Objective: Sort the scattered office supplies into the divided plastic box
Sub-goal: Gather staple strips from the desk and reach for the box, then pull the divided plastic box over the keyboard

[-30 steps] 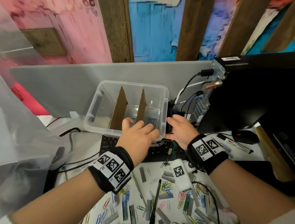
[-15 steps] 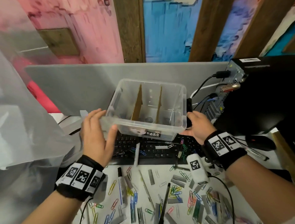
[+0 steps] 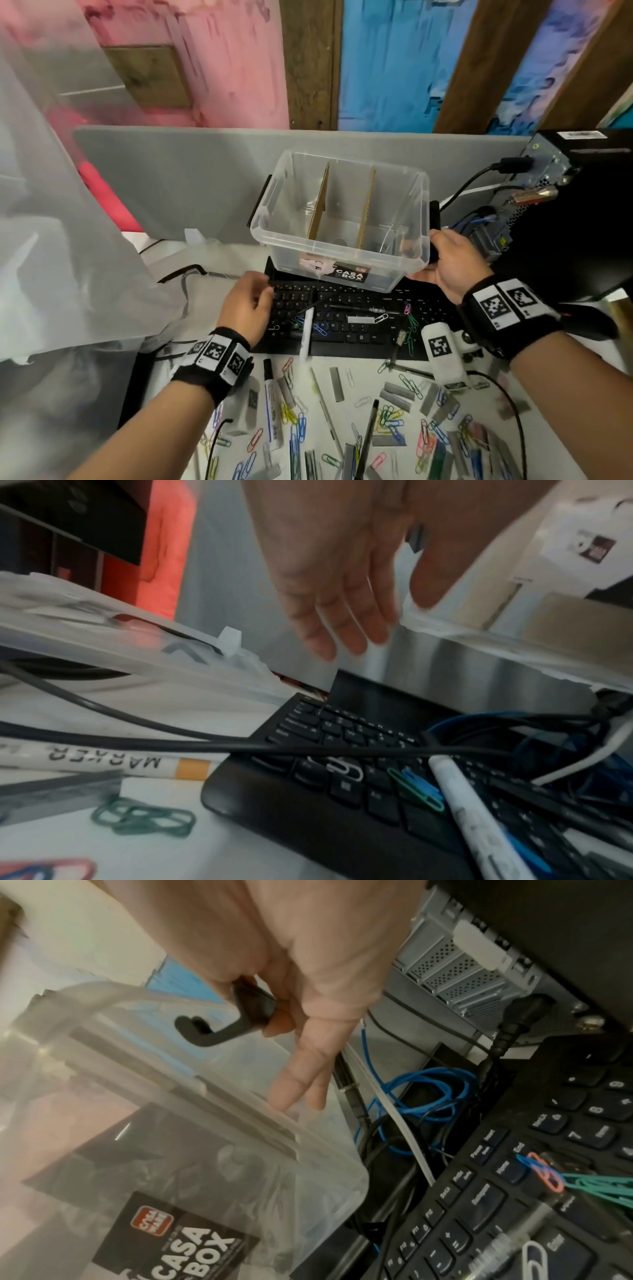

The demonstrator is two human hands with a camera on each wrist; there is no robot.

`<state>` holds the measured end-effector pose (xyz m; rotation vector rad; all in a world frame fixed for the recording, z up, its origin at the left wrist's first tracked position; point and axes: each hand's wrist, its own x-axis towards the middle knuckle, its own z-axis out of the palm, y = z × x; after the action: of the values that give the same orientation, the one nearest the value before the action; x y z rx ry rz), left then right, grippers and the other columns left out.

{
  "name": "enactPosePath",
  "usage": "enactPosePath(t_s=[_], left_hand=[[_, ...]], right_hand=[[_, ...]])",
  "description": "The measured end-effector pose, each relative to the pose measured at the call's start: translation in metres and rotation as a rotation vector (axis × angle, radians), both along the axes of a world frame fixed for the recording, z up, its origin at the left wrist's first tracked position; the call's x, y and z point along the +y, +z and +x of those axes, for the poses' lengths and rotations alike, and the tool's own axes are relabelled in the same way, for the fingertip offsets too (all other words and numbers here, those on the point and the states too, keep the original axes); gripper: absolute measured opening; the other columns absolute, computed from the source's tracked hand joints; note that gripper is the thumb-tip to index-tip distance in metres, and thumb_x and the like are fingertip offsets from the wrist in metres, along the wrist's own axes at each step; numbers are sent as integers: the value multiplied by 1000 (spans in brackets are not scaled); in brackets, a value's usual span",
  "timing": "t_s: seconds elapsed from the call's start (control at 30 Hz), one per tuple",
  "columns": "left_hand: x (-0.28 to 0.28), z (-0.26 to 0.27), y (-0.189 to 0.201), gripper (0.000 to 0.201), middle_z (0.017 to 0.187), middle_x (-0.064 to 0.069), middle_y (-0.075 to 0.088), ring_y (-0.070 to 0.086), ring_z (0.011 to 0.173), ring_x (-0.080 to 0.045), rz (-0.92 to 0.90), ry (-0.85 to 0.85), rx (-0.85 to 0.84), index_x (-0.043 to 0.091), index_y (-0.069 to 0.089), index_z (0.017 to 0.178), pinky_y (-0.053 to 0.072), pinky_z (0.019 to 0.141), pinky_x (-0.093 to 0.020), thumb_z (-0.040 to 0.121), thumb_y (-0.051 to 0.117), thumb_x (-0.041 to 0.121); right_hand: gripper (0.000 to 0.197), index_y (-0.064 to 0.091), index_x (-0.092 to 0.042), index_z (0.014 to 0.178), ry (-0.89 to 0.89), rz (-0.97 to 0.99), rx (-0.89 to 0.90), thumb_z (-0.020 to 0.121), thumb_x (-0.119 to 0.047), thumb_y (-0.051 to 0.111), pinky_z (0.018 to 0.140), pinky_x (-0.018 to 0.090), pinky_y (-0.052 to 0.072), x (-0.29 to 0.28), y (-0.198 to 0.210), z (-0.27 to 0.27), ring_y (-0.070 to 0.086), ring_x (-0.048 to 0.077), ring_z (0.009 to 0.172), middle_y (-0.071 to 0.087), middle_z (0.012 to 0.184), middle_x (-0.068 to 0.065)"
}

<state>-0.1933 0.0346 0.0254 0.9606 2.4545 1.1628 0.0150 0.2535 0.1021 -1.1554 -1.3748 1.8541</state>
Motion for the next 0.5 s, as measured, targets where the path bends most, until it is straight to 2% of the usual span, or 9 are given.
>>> enactPosePath(t_s=[0.1, 0.2, 0.27, 0.33, 0.43, 0.5], left_hand=[[11, -4, -10, 19, 106, -3, 65, 61, 100, -20, -341, -159, -48, 16, 60, 109, 47, 86, -27, 92, 58, 22], [24, 3, -25, 50, 131, -4, 51, 50, 119, -23, -537, -314, 117, 22, 46, 132, 42, 102, -37, 88, 60, 39], [34, 11, -33, 73, 148, -3, 33, 34, 134, -25, -562, -430, 205, 25, 26, 146, 35, 109, -44, 85, 61, 46], [43, 15, -39, 83, 154, 0, 24, 22, 141, -24, -559, -505, 218, 27, 15, 150, 29, 112, -48, 84, 62, 46], [52, 14, -45, 86, 154, -2, 24, 19, 143, -22, -581, -547, 207, 25, 13, 150, 25, 114, -50, 83, 65, 38], [52, 13, -48, 85, 155, -2, 24, 17, 144, -22, -582, -557, 191, 24, 14, 150, 23, 115, -50, 82, 65, 33]], right_hand=[[27, 53, -4, 116, 13, -5, -12, 101, -20, 36, 51, 31, 55, -2, -7, -10, 68, 20, 63, 66, 97, 12], [27, 53, -4, 116, 41, -17, -7, 102, -20, 37, 53, 31, 55, -7, -13, -21, 68, 22, 71, 64, 106, 14], [28, 53, -5, 117, 67, -18, -14, 102, -21, 36, 55, 32, 55, -10, -16, -29, 67, 23, 77, 64, 111, 15], [27, 52, -3, 116, 80, -22, -25, 101, -21, 36, 55, 33, 56, -12, -17, -35, 66, 25, 78, 63, 111, 17], [28, 49, 1, 116, 83, -34, -33, 101, -20, 37, 52, 30, 55, -12, -18, -41, 63, 29, 77, 60, 109, 20], [24, 50, -2, 111, 80, -23, -45, 101, -20, 37, 50, 30, 54, -10, -18, -42, 62, 30, 80, 57, 109, 21]])
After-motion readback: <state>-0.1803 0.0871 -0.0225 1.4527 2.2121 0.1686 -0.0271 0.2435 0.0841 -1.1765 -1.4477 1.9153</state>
